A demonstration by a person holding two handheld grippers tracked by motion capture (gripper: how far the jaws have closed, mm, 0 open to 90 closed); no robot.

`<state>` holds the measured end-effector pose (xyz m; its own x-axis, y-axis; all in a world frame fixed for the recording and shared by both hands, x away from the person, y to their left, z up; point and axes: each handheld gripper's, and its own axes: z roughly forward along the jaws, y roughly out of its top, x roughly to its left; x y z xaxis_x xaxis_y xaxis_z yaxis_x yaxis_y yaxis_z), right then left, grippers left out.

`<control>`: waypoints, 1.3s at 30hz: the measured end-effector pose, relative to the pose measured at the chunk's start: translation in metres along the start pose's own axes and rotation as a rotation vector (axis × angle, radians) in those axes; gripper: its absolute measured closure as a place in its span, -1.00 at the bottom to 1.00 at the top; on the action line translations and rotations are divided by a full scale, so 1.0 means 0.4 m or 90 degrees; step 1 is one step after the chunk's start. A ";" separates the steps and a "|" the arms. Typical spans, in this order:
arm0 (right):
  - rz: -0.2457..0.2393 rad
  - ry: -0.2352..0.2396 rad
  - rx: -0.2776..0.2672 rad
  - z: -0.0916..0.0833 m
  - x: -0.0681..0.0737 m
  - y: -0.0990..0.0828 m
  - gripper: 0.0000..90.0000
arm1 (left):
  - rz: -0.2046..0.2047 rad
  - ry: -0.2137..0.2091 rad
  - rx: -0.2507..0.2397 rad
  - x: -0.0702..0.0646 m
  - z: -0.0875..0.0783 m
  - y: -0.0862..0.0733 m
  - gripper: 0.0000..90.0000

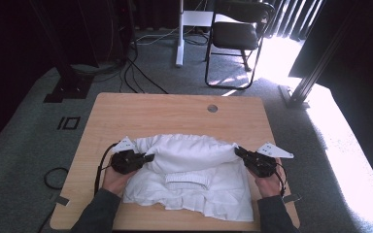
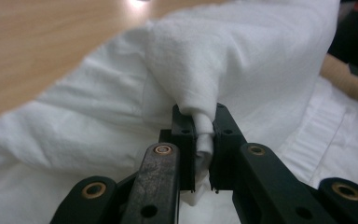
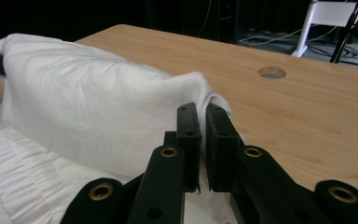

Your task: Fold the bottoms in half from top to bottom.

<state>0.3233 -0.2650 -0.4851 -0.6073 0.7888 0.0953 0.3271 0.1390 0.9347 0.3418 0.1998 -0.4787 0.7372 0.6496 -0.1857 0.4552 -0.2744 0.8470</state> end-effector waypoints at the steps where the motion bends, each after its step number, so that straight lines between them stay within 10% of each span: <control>1: -0.002 0.001 -0.003 -0.003 0.001 0.004 0.91 | 0.000 0.003 -0.013 0.002 -0.015 0.017 0.89; 9: -0.044 0.009 -0.066 -0.058 0.039 0.050 0.92 | 0.015 -0.004 -0.086 -0.025 -0.130 0.075 0.89; 19: -0.065 0.047 0.012 -0.118 0.108 -0.082 0.91 | -0.034 -0.069 -0.008 -0.093 -0.139 -0.127 0.85; 22: -0.051 0.069 0.052 -0.119 0.107 -0.121 0.65 | -0.051 -0.092 -0.004 -0.090 -0.135 -0.157 0.45; 27: -0.028 0.078 0.000 -0.153 0.101 -0.088 -0.09 | -0.039 -0.056 -0.065 -0.077 -0.181 -0.089 0.11; 33: 0.008 0.047 -0.035 -0.127 0.097 -0.005 0.04 | -0.025 -0.032 -0.057 -0.069 -0.144 -0.006 0.12; 39: -0.004 -0.004 0.050 0.011 0.159 0.026 0.04 | -0.021 -0.014 0.006 -0.085 -0.015 0.013 0.14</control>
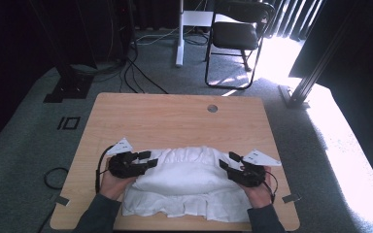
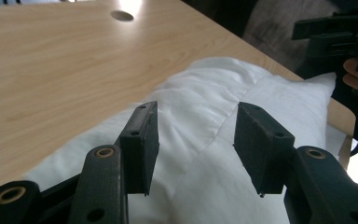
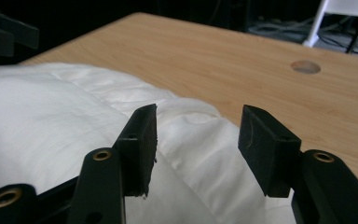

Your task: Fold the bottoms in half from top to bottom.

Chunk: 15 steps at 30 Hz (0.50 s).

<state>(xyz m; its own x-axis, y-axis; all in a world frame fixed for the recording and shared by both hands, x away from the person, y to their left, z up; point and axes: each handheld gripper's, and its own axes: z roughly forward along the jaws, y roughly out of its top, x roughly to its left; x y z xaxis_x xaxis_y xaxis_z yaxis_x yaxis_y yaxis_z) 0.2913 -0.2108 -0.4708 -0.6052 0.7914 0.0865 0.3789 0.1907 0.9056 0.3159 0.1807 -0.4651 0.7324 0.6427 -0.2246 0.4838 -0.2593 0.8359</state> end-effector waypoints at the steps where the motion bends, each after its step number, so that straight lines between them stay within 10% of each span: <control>1: 0.006 -0.003 0.005 0.016 0.008 0.002 0.03 | -0.008 -0.007 0.004 -0.001 0.013 -0.005 0.14; 8: -0.015 -0.018 0.063 0.093 0.051 -0.057 -0.05 | -0.014 -0.006 0.048 -0.014 0.052 -0.067 0.14; 15: 0.001 -0.006 0.097 0.077 0.065 -0.129 -0.06 | 0.010 0.021 0.090 -0.041 0.049 -0.133 0.14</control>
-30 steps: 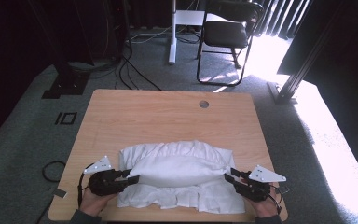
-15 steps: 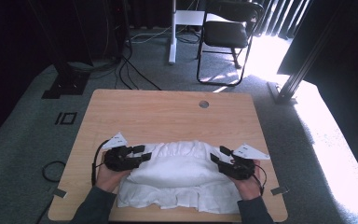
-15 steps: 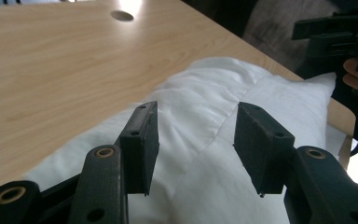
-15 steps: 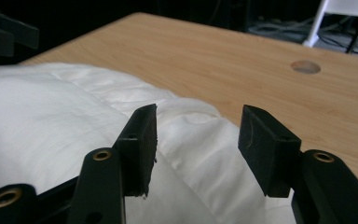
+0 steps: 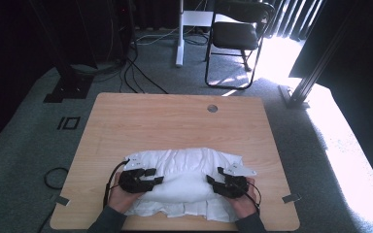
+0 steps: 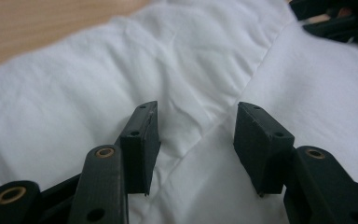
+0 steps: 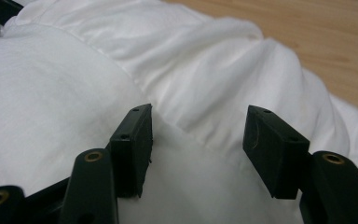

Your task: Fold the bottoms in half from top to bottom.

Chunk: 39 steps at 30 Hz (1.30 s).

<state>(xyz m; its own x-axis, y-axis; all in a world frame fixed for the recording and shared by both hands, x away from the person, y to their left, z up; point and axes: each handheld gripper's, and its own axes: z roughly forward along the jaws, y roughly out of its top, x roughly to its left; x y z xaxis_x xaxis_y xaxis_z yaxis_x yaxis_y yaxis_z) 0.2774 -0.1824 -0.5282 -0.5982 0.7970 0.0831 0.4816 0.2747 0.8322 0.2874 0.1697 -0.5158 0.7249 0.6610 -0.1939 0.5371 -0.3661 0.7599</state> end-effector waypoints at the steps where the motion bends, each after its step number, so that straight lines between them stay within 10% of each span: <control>1: -0.002 0.000 0.002 -0.006 0.001 -0.008 -0.06 | 0.001 0.002 0.000 -0.004 -0.003 -0.009 0.14; 16: -0.021 -0.001 0.095 -0.002 0.011 -0.086 -0.05 | 0.014 0.033 0.034 -0.020 0.031 -0.075 0.17; 28: -0.028 -0.012 0.076 0.080 -0.036 -0.035 -0.04 | 0.019 0.105 0.018 0.052 0.078 -0.022 0.21; 39: -0.014 -0.031 0.057 0.178 -0.111 0.032 -0.04 | -0.038 0.153 -0.023 0.162 0.145 0.050 0.23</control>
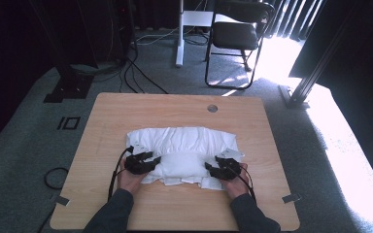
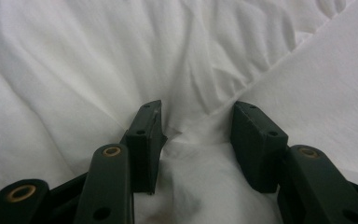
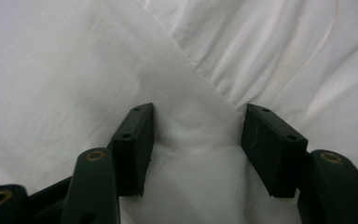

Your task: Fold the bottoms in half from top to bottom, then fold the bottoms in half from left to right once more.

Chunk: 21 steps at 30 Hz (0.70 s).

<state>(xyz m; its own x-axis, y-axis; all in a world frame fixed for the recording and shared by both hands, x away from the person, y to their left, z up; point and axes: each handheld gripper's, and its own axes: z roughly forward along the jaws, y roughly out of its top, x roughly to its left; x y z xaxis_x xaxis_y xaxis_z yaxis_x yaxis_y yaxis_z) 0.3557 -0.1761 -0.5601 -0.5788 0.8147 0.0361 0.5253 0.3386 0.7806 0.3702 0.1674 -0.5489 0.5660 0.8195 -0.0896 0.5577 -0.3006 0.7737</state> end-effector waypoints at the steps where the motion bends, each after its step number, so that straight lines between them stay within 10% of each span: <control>1: 0.001 -0.001 -0.001 0.006 -0.004 0.005 -0.04 | 0.001 -0.001 -0.001 0.004 0.003 0.002 0.23; 13: 0.012 -0.002 -0.005 0.022 -0.013 0.018 -0.04 | -0.019 -0.005 -0.001 0.028 0.012 0.023 0.19; 21: 0.042 0.004 -0.037 -0.024 -0.033 0.027 -0.11 | -0.079 0.005 -0.078 0.075 -0.089 0.043 -0.06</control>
<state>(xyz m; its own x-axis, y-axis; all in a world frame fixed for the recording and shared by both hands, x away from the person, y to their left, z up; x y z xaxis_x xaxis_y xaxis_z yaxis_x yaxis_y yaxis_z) 0.3631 -0.1878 -0.5461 -0.5479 0.8314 0.0926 0.5255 0.2559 0.8114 0.3753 0.2042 -0.5161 0.4921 0.8507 -0.1844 0.5445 -0.1355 0.8277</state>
